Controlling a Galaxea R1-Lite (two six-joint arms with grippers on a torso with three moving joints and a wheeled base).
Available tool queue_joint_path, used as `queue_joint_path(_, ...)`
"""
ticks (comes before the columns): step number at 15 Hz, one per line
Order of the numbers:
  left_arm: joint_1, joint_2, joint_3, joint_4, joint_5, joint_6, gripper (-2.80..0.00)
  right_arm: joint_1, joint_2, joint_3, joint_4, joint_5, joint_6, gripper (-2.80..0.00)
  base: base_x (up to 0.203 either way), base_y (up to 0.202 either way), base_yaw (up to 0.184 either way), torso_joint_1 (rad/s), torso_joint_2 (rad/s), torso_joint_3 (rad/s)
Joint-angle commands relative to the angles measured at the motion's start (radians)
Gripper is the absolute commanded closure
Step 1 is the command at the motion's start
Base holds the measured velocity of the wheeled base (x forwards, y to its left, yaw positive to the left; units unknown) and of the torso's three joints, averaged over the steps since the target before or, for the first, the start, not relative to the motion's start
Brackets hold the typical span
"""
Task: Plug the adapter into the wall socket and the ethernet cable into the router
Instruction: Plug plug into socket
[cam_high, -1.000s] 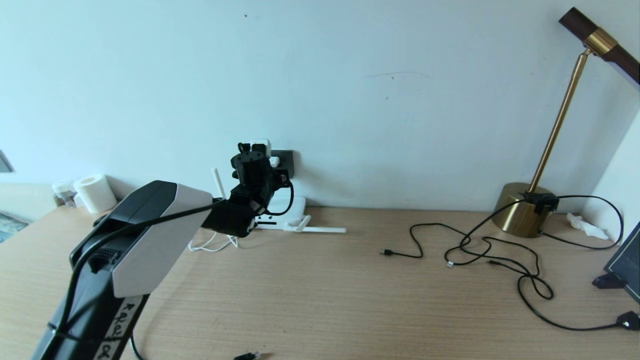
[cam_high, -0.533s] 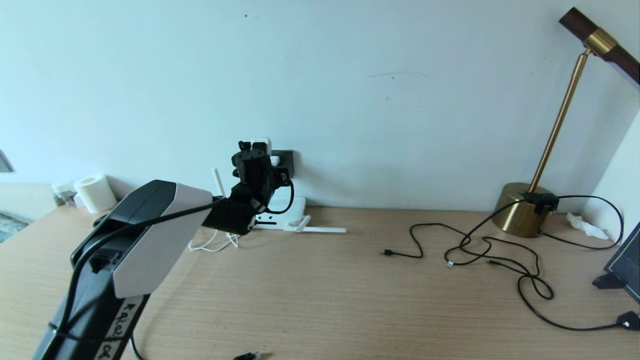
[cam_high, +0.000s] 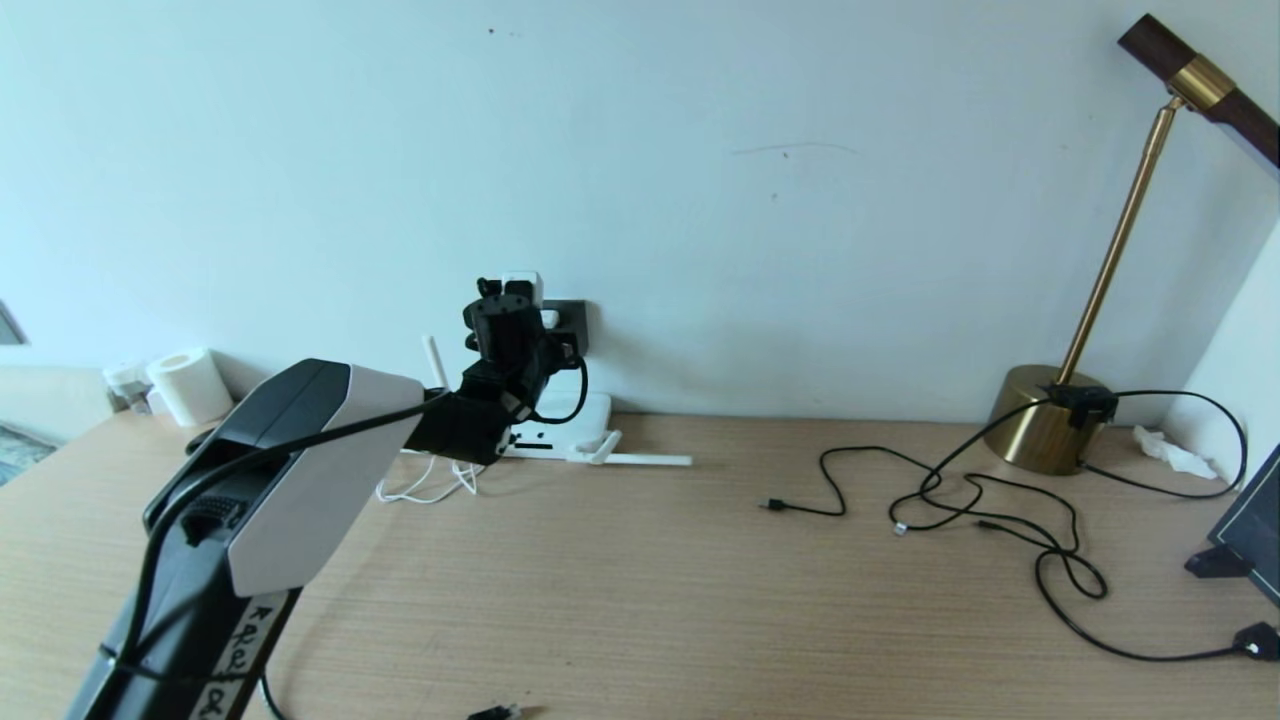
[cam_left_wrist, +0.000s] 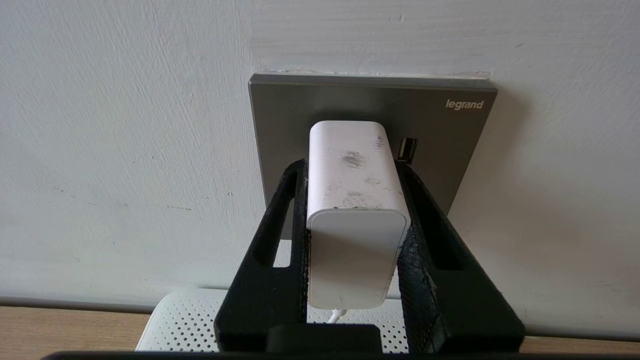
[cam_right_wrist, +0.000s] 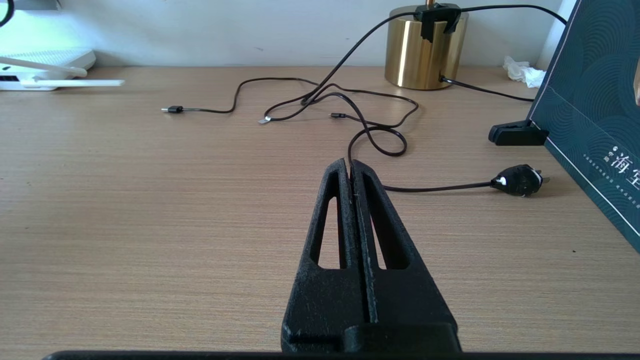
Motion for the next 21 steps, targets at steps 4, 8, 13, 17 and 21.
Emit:
queue_joint_path(4, 0.0, 0.003, -0.005, -0.004, 0.003, 0.0, 0.0, 0.001, 0.0, 0.009, -0.001, 0.0, 0.0, 0.0, 0.0, 0.0, 0.0, 0.0, 0.0, 0.0)
queue_joint_path(8, 0.0, 0.009, -0.004, -0.006, 0.003, 0.0, 0.0, 0.001, 0.0, 0.009, -0.001, -0.001, 0.0, 0.0, 0.0, 0.0, 0.0, 0.0, 0.0, 0.0)
queue_joint_path(13, 0.0, 0.016, -0.005, -0.004, 0.003, 0.0, 0.0, 0.001, 0.0, 0.009, -0.001, -0.001, 0.0, 0.0, 0.0, 0.0, 0.0, 0.0, 0.0, 0.0)
queue_joint_path(17, 0.0, 0.031, -0.005, -0.006, 0.003, 0.0, 0.0, -0.001, 0.0, 0.009, -0.001, 0.0, 0.0, 0.0, 0.0, 0.0, 0.0, 0.0, 0.0, 0.0)
queue_joint_path(21, 0.0, 0.03, -0.007, -0.004, 0.003, 0.0, 0.0, -0.001, 0.0, 0.009, -0.001, -0.001, 0.0, 0.0, 0.0, 0.0, 0.0, 0.0, 0.0, 0.0)
